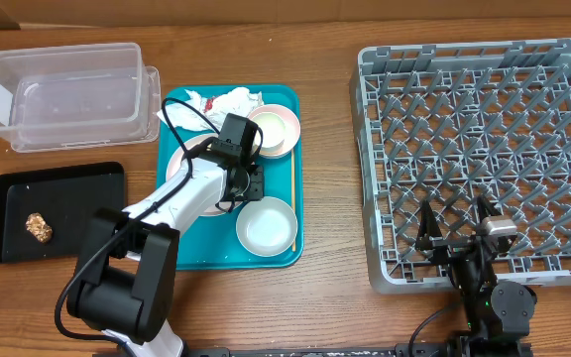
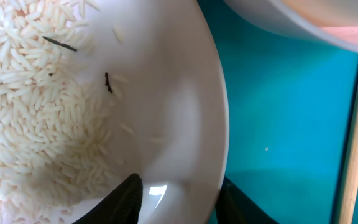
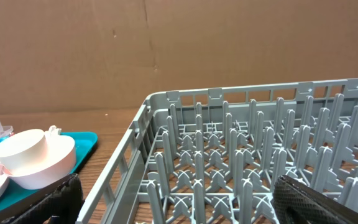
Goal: Sort waste into correct bins and load items into the dishwasher
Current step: 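Move left gripper to the white plate rim and grasp it, then lift the plate over the black tray and tilt to dump rice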
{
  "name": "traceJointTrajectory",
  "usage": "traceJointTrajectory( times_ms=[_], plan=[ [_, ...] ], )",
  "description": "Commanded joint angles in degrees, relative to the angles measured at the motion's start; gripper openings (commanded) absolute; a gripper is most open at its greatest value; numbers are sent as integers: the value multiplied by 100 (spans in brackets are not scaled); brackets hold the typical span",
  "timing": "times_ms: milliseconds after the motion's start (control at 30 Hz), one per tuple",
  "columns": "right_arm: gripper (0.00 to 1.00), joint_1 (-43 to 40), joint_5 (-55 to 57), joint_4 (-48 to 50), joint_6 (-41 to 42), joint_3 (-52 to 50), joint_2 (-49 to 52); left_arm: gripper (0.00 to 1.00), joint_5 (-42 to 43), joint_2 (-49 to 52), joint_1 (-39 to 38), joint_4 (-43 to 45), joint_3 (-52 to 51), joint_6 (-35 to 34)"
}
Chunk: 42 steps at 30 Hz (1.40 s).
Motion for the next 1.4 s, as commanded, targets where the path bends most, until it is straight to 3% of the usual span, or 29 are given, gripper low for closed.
traceJointTrajectory(
  times_ms=[0,133,267,367,1100,1367],
  plan=[
    [100,-20,7,28,-17,-59,-63,37,-83,90,-44,-2,-33,-87],
    [100,-20,7,28,-17,-59,-63,17,-81,90,-44,-31,-33,-81],
    [100,-20,7,28,-17,-59,-63,14,-81,90,-44,-48,-33,-22],
    [100,-20,7,26,-17,-59,-63,4,-173,87,-44,-138,7,74],
    [100,-20,7,28,-17,-59,-63,4,-831,81,-44,-2094,1674,26],
    [100,-20,7,28,-17,-59,-63,4,-1486,81,-42,-2938,2319,-304]
  ],
)
